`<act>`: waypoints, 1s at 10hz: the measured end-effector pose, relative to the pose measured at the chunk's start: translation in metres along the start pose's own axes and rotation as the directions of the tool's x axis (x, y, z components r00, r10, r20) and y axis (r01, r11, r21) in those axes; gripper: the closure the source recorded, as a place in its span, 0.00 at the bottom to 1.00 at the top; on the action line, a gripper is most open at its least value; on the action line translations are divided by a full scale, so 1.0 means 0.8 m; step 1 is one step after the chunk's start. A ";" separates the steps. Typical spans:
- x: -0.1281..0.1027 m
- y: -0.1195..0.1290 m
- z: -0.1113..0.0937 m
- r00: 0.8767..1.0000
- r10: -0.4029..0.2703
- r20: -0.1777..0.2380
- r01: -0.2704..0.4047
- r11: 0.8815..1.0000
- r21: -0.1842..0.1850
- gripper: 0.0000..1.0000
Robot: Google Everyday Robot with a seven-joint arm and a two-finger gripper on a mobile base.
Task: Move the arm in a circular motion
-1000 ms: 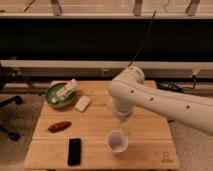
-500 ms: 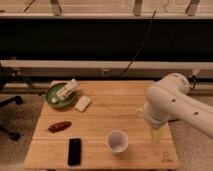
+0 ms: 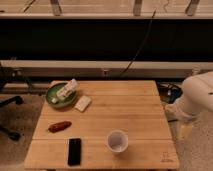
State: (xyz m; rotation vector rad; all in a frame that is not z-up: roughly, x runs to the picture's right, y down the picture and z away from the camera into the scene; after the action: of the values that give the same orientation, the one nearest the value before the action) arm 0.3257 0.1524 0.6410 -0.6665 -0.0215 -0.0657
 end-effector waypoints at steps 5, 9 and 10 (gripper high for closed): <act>0.026 -0.129 0.012 0.999 0.045 -0.011 -0.045 0.999 0.004 0.20; -0.064 -0.179 0.022 0.999 -0.043 0.001 0.043 0.999 -0.004 0.20; -0.101 -0.186 0.024 0.997 -0.082 0.013 0.082 0.997 -0.002 0.20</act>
State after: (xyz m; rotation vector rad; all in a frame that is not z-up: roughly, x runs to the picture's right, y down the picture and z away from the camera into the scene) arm 0.2350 0.0519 0.7448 -0.6689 -0.0613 -0.1408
